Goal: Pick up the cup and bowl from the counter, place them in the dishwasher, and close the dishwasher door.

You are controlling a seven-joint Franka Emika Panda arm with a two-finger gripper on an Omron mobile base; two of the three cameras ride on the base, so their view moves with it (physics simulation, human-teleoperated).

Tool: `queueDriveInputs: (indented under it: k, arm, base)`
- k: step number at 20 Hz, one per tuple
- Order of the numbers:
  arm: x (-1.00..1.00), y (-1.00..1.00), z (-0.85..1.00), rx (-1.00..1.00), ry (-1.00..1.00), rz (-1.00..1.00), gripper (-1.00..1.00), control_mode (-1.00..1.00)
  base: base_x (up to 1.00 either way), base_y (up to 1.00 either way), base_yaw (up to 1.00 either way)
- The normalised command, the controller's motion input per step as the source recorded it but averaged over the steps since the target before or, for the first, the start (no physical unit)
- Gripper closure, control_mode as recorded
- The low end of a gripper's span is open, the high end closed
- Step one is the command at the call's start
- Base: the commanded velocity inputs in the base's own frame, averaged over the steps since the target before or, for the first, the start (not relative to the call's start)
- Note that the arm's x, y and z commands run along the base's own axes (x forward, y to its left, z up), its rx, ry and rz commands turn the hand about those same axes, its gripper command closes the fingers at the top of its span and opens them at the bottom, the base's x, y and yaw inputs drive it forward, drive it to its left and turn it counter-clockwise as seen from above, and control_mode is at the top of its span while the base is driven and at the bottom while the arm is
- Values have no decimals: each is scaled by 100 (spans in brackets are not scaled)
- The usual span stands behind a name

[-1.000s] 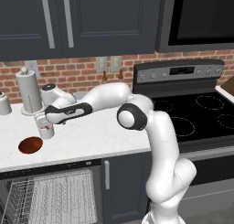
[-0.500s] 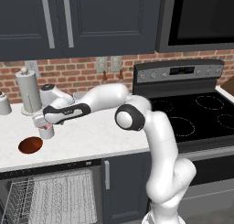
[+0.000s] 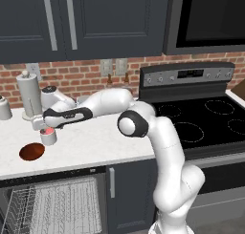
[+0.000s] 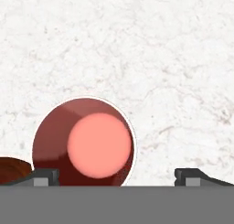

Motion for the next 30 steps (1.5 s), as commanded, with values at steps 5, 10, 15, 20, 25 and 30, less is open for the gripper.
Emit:
queueDriveInputs:
  k: [5,10,15,20,25,30]
  arm:
    - [11,1,23,16,0,-1,-100,-100]
    - [11,34,5,2,0,-6,-100,-100]
    - [34,19,-28,0,1,-3,-100,-100]
    - [45,0,-14,0,5,0,-100,-100]
    - [6,0,-20,0,7,0,-100,-100]
    - [-13,9,-21,0,6,0,-100,-100]
  base:
    - [0,0,0]
    - [0,0,0]
    - [0,0,0]
    - [0,0,0]
    - [0,0,0]
    - [0,0,0]
